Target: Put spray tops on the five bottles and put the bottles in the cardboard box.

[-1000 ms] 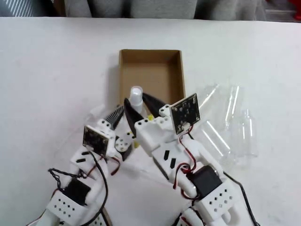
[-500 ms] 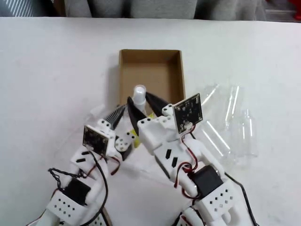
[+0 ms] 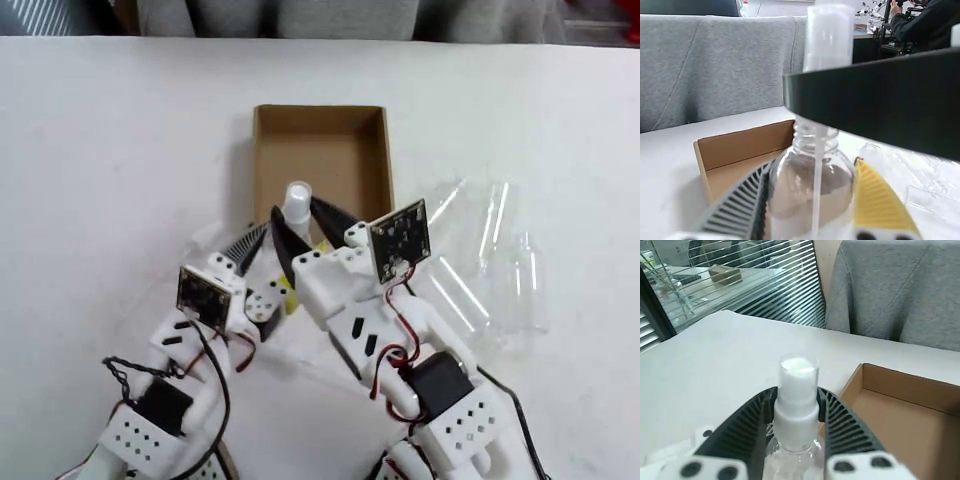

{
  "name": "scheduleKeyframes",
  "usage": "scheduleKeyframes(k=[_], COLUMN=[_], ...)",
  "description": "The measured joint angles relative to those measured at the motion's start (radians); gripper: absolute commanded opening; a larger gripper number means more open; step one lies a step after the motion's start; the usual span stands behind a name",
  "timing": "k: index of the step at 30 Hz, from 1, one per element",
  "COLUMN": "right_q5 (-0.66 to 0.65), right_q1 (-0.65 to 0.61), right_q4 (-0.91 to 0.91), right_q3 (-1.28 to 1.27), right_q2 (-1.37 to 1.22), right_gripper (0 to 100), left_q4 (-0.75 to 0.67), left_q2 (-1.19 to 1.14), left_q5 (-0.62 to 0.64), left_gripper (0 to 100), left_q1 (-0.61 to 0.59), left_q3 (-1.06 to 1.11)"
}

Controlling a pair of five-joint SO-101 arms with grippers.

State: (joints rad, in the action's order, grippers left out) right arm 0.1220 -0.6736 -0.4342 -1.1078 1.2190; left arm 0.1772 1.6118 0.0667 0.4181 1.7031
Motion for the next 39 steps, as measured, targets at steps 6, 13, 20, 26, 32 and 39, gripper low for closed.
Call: scheduleKeyframes(k=[6, 13, 20, 26, 32, 39], right_q5=[0.0, 0.0, -0.02, -0.026, -0.026, -0.026], right_q1=[-0.037, -0.038, -0.038, -0.066, -0.063, -0.063], right_q4=[0.0, 0.0, 0.0, -0.026, -0.08, -0.192], right_q3=[-0.006, -0.006, -0.006, -0.011, 0.058, 0.229], right_q2=[0.018, 0.02, 0.018, -0.002, 0.0, 0.0], right_gripper=[1.5, 1.9, 14.2, 29.6, 29.8, 29.8], left_q4=[0.0, 0.0, 0.0, 0.0, 0.0, 0.002], left_q2=[0.0, 0.0, 0.0, 0.002, 0.002, 0.002], left_q5=[0.0, 0.0, 0.0, 0.0, 0.0, 0.0], left_gripper=[11, 11, 11, 11, 11, 11], left_q1=[0.0, 0.0, 0.0, 0.0, -0.002, -0.002], left_q3=[0.0, 0.0, 0.0, 0.0, 0.0, 0.0])
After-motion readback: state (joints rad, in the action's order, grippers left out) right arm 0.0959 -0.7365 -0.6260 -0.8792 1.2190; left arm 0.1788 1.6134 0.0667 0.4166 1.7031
